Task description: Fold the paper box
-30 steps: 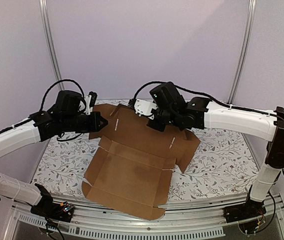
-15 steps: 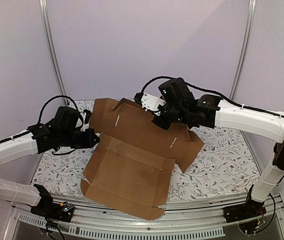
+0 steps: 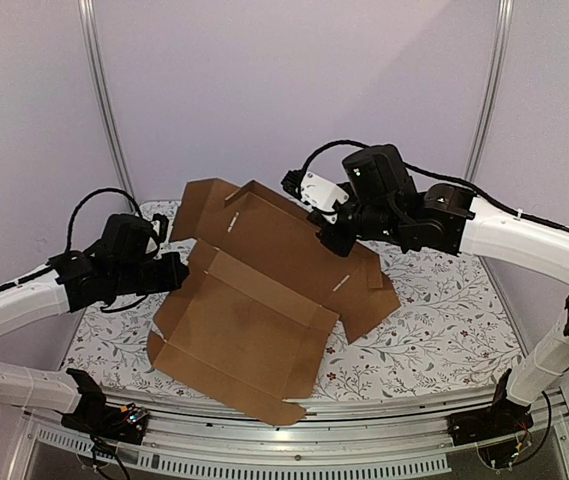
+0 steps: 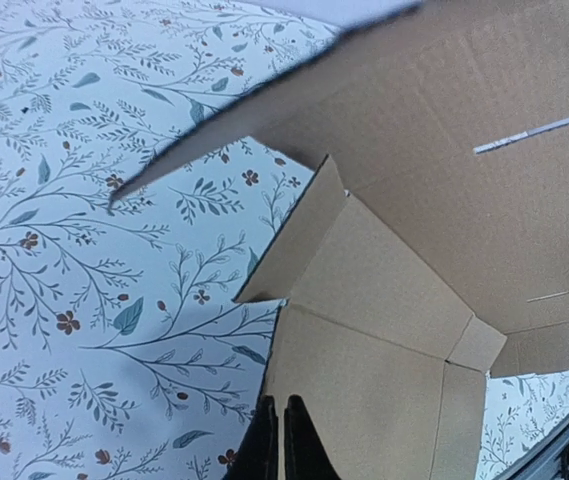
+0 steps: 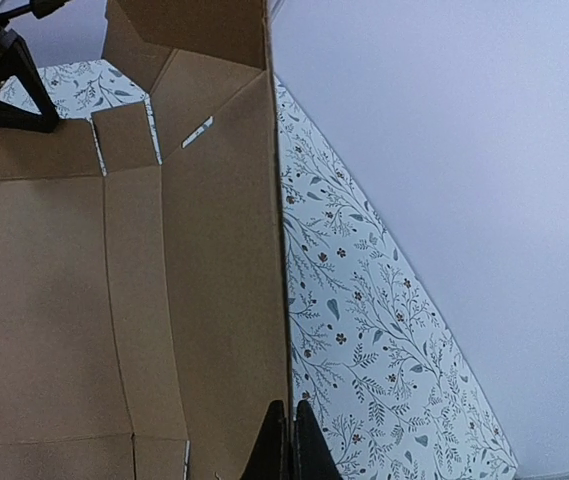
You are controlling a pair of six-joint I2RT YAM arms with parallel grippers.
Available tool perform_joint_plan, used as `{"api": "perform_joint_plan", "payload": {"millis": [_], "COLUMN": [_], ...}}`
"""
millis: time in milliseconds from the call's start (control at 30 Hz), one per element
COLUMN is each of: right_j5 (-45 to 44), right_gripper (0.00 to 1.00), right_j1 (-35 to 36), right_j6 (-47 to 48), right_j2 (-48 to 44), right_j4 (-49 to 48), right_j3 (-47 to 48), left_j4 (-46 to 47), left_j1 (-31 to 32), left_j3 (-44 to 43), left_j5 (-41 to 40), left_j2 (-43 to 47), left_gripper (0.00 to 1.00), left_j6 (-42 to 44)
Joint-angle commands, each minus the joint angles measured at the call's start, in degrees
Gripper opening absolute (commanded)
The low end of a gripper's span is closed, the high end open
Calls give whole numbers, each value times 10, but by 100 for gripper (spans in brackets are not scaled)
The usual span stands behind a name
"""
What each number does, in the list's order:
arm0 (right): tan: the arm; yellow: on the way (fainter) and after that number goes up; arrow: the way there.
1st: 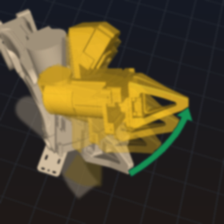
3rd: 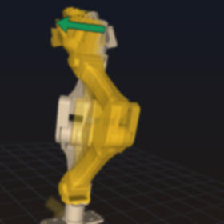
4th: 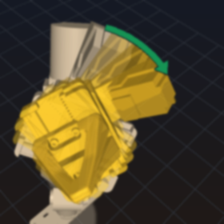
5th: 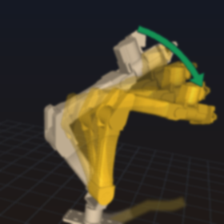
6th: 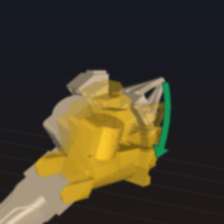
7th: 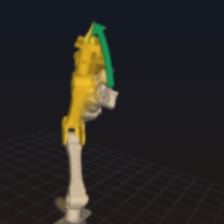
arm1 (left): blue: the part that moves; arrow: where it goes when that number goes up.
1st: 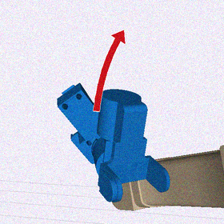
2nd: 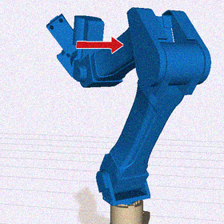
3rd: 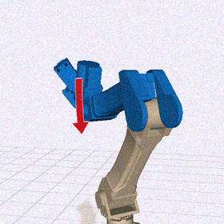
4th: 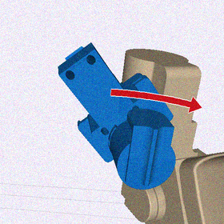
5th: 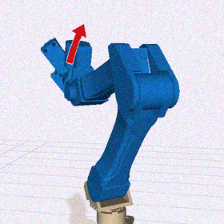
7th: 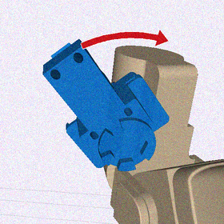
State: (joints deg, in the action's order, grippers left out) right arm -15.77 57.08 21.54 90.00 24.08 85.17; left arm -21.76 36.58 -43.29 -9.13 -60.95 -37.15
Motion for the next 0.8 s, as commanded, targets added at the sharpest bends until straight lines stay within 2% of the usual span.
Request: {"api": "perform_joint_plan", "payload": {"millis": [0, 167, 767], "right_j5": [18, 26, 73], "right_gripper": [0, 0, 0], "right_j1": [-2, -2, -1], "right_j6": [-24, -32, -66], "right_j2": [-15, -17, -59], "right_j4": [4, 7, 13], "right_j3": [-9, -9, -17], "left_j4": [3, 8, 45], "left_j1": [-6, -8, -16], "left_j3": [-2, 2, 10], "left_j5": [-45, -78, -103], "left_j2": [27, 47, 21], "left_gripper": [4, 6, 6], "left_j6": [0, 6, 32]}}
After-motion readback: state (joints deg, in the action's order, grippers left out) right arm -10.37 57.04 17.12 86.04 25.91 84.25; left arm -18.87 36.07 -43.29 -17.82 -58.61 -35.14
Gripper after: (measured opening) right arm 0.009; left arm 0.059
